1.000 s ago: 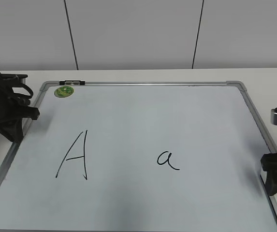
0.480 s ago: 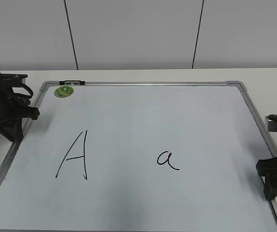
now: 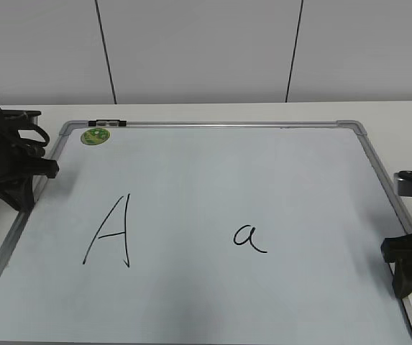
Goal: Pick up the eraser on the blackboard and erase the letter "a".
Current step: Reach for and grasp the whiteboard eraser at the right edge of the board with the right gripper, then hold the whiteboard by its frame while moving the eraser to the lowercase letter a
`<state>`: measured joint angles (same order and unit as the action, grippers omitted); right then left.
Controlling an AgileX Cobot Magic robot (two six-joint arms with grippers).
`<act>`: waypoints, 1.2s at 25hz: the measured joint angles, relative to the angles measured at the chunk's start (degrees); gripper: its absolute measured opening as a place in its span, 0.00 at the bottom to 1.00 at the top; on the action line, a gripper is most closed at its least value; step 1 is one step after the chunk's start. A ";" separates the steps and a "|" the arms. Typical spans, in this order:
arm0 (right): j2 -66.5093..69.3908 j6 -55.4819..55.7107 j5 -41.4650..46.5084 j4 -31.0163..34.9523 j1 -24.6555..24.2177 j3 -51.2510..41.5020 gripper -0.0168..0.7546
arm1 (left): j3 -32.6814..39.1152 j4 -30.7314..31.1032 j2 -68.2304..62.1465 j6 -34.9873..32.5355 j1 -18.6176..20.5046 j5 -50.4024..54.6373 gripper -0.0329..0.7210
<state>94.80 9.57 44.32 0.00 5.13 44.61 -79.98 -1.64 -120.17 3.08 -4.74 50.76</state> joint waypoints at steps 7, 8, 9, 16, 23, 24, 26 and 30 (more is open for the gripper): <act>0.08 -0.41 3.88 2.83 0.36 3.92 0.70 | 0.00 -0.23 0.00 0.00 0.00 0.00 0.12; 0.08 -0.56 5.51 2.83 0.90 5.72 0.70 | 0.00 -0.23 0.00 0.00 0.04 0.00 0.12; 0.21 -0.61 6.87 2.83 1.53 7.39 0.70 | 0.00 -0.26 0.00 0.00 0.04 0.00 0.12; 8.55 -0.76 16.43 0.43 8.86 21.18 0.70 | 0.00 -0.35 0.00 0.00 0.04 -0.10 0.12; 15.56 -0.76 21.36 0.00 13.00 32.80 0.70 | 0.00 -0.47 0.00 0.00 0.04 -0.10 0.12; 16.99 -0.76 22.16 0.00 13.74 34.82 0.70 | 0.00 -0.47 0.00 0.00 0.04 -0.10 0.12; 19.26 -0.76 23.65 0.00 15.02 37.74 0.70 | 0.00 -0.47 0.00 0.00 0.04 -0.10 0.12; 24.06 -0.76 24.14 -0.43 17.88 43.18 0.70 | 0.00 -0.47 0.00 0.00 0.04 -0.10 0.12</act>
<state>118.87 8.80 68.46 -0.43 23.00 87.79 -79.98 -2.12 -120.17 3.08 -4.70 50.66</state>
